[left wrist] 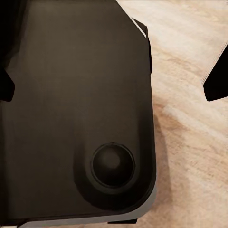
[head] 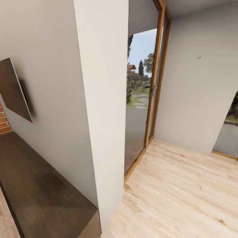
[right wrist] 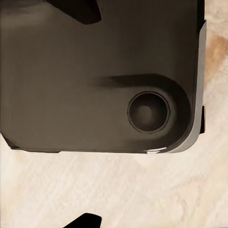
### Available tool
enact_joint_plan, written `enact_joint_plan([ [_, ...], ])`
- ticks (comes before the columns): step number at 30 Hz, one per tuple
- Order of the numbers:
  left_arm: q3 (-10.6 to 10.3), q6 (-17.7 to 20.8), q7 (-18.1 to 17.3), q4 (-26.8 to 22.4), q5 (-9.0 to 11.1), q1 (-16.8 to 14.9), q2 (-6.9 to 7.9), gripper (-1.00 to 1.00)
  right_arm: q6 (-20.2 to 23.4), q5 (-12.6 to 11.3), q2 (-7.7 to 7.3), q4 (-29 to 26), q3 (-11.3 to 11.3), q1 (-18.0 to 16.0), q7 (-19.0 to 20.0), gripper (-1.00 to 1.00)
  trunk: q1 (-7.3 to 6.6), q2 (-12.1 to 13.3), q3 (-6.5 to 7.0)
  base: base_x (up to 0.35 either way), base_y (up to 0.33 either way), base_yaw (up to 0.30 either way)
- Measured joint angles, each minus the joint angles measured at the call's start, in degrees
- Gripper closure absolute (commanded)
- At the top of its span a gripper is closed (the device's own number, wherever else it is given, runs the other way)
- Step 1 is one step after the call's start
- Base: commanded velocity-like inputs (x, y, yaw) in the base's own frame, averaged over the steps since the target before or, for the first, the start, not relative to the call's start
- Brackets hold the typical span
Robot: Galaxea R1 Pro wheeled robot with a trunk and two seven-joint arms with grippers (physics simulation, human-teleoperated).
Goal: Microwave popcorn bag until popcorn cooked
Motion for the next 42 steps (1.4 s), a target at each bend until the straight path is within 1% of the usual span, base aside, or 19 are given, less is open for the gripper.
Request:
enact_joint_plan([
  [7, 0.0, 0.01, 0.0, 0.0, 0.0, 0.0, 0.0, -1.0, -0.03, -0.03, -0.06, 0.05, -0.08, 0.0, 0.07, -1.0, 0.0, 0.0, 0.16, 0.0, 0.0, -0.29],
  [14, 0.01, 0.0, 0.0, -0.02, 0.0, 0.0, 0.0, -1.0, 0.01, 0.0, -0.13, 0.08, -1.06, 0.0, 0.52, -1.0, 0.0, 0.0, 0.18, 0.0, 0.0, -0.291],
  [39, 0.0, 0.0, 0.0, 0.02, 0.0, 0.0, 0.0, -1.0, -0.75, 0.0, 0.01, 0.56, -1.19, 0.02, 0.02, -1.0, 0.0, 0.0, 0.18, 0.0, 0.0, -0.295],
  [42, 0.0, 0.0, 0.0, -0.03, 0.0, 0.0, 0.0, -1.0, -1.62, 0.0, 0.01, 0.56, -1.15, 0.02, 0.0, -1.0, 0.0, 0.0, 0.18, 0.0, 0.0, -0.295],
])
